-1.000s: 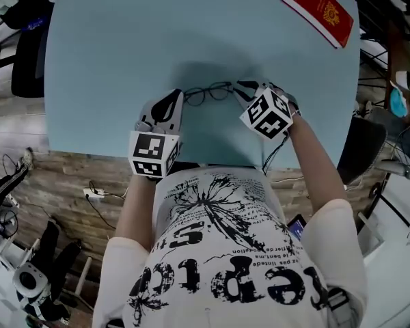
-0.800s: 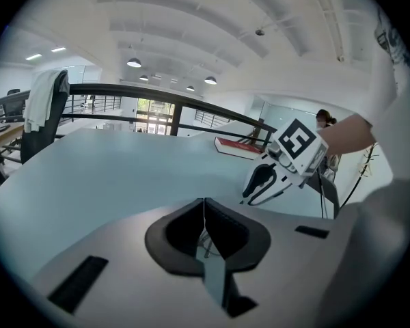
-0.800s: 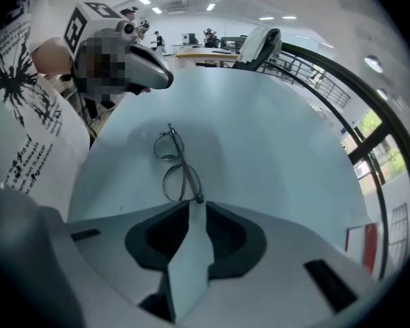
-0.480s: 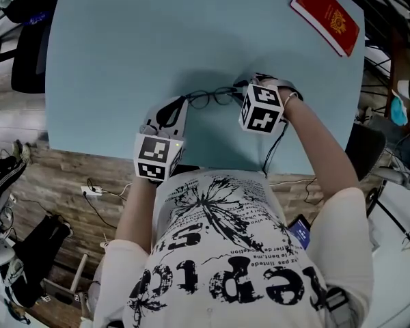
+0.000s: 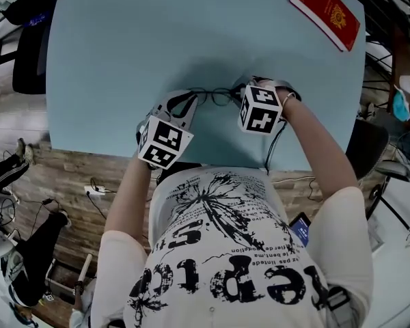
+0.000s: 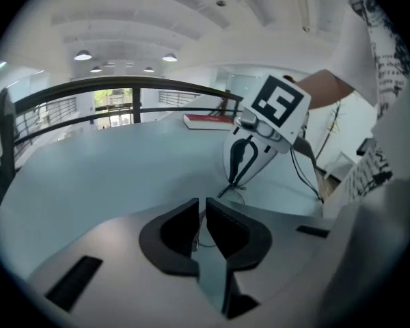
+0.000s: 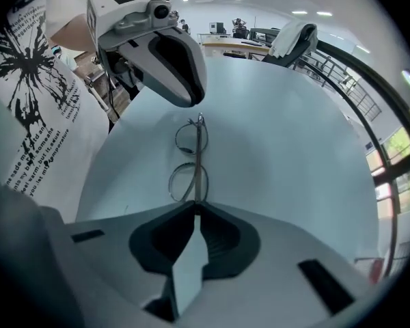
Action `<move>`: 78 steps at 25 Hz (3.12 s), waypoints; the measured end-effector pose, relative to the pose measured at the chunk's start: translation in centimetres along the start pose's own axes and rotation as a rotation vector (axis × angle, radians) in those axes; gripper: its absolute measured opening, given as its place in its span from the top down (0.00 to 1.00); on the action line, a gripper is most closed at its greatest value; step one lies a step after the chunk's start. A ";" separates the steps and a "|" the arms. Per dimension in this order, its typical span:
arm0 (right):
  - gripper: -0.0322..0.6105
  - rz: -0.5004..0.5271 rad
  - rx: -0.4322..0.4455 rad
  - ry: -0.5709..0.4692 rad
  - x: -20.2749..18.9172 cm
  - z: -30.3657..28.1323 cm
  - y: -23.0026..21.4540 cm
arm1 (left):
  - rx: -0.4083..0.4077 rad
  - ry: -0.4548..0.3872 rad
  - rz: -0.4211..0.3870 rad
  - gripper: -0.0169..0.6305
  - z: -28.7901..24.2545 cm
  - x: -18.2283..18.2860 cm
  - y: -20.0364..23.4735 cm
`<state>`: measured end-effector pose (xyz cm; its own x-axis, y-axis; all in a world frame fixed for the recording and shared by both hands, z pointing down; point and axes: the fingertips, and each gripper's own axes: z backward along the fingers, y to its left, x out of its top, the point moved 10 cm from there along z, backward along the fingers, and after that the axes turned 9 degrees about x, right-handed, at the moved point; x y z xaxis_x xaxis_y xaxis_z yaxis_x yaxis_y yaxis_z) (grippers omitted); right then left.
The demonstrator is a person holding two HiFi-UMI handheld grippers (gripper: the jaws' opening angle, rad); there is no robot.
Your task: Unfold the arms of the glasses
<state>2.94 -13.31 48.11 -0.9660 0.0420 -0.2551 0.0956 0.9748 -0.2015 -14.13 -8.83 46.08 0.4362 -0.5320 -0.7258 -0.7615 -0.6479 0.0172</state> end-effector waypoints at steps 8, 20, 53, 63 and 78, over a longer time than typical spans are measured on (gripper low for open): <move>0.89 -0.048 -0.017 -0.029 -0.2 -0.2 1.2 | -0.204 0.146 -0.487 0.82 -2.9 2.7 -1.5; 0.89 -0.083 0.003 -0.036 -0.8 -0.1 2.2 | -0.375 0.300 -0.963 0.87 -6.5 4.0 -5.7; 0.89 -0.166 -0.001 -0.086 -2.6 -0.1 3.7 | -0.440 0.004 -0.761 0.93 -3.2 4.0 -4.2; 0.89 -0.178 -0.015 -0.069 -2.6 -0.1 3.8 | -0.371 -0.017 -0.738 0.93 -0.1 3.5 -1.2; 0.88 -0.217 -0.076 -0.006 -2.0 -0.1 4.3 | -0.375 -0.079 -0.645 0.93 1.3 1.7 -0.1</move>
<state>5.24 -9.17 47.89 -0.9606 -0.1711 -0.2191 -0.1324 0.9747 -0.1803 -13.98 -9.00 43.92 0.6940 0.0479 -0.7184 -0.1456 -0.9678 -0.2051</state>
